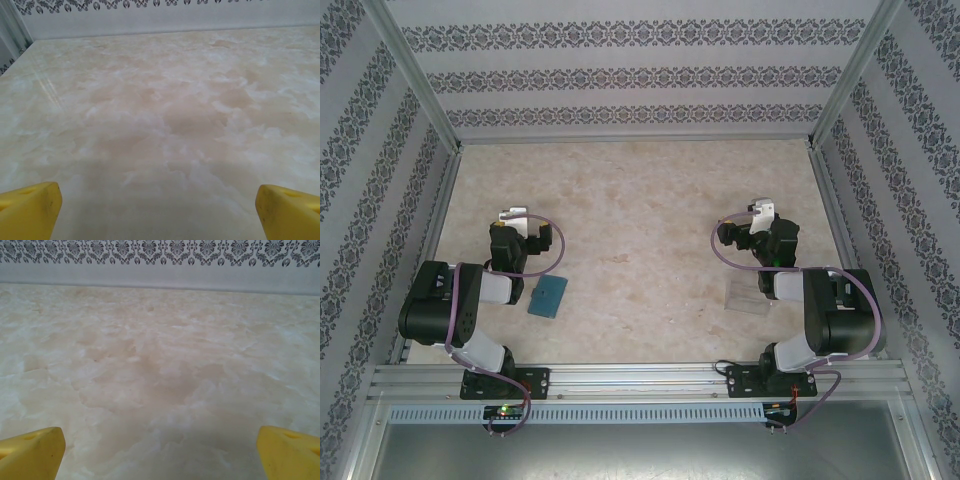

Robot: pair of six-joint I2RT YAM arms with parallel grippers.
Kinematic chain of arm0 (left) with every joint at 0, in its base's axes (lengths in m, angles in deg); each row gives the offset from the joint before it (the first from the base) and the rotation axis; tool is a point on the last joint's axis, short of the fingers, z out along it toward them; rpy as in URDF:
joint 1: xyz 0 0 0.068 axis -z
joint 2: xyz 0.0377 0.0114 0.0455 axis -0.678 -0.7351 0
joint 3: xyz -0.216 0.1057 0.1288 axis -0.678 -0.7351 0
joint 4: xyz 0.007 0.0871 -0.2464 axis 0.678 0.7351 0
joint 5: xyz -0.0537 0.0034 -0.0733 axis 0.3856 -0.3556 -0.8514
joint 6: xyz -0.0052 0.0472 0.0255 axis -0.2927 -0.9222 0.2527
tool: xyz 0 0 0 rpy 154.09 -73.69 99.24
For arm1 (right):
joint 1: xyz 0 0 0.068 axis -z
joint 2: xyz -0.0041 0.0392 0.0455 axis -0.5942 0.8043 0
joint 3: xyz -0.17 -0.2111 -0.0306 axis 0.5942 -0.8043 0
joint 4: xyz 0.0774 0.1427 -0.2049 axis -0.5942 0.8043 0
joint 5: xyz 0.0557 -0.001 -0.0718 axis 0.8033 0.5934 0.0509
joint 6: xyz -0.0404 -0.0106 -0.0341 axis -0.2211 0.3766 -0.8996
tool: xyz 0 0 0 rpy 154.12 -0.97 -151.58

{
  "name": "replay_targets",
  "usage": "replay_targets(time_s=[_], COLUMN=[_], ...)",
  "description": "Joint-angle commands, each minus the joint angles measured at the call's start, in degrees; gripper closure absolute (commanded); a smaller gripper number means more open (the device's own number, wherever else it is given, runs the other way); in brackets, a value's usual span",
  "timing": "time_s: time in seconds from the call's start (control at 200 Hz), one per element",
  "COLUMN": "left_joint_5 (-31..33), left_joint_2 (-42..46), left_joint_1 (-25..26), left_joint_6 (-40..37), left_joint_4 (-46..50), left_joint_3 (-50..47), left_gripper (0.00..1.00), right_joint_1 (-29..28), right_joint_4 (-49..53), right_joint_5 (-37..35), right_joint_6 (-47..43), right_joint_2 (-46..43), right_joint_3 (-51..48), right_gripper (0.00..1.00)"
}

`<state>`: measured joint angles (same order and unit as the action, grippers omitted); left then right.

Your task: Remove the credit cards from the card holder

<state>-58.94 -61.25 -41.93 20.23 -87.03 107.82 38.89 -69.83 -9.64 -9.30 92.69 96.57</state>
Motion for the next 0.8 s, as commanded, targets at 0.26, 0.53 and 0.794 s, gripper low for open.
replay_targets(time_s=[0.26, 0.53, 0.794], left_joint_5=[1.64, 5.59, 6.57], left_joint_2=[1.23, 12.32, 19.94], left_joint_1=[0.21, 0.64, 1.17], left_joint_6=[0.85, 1.93, 12.98], left_joint_4=[-1.70, 13.96, 36.26], left_joint_3=[-0.82, 2.48, 10.30], left_gripper=[0.00, 0.00, 0.00], right_joint_1=[-2.84, -3.39, -2.18], right_joint_4=[5.40, 34.46, 61.81], right_joint_5=[-10.02, -14.64, -15.30], right_joint_6=[-0.48, 4.24, 15.97], right_joint_2=[-2.63, -11.51, -19.49], right_joint_3=[2.05, 10.82, 16.50], right_gripper=[0.02, 0.02, 0.05])
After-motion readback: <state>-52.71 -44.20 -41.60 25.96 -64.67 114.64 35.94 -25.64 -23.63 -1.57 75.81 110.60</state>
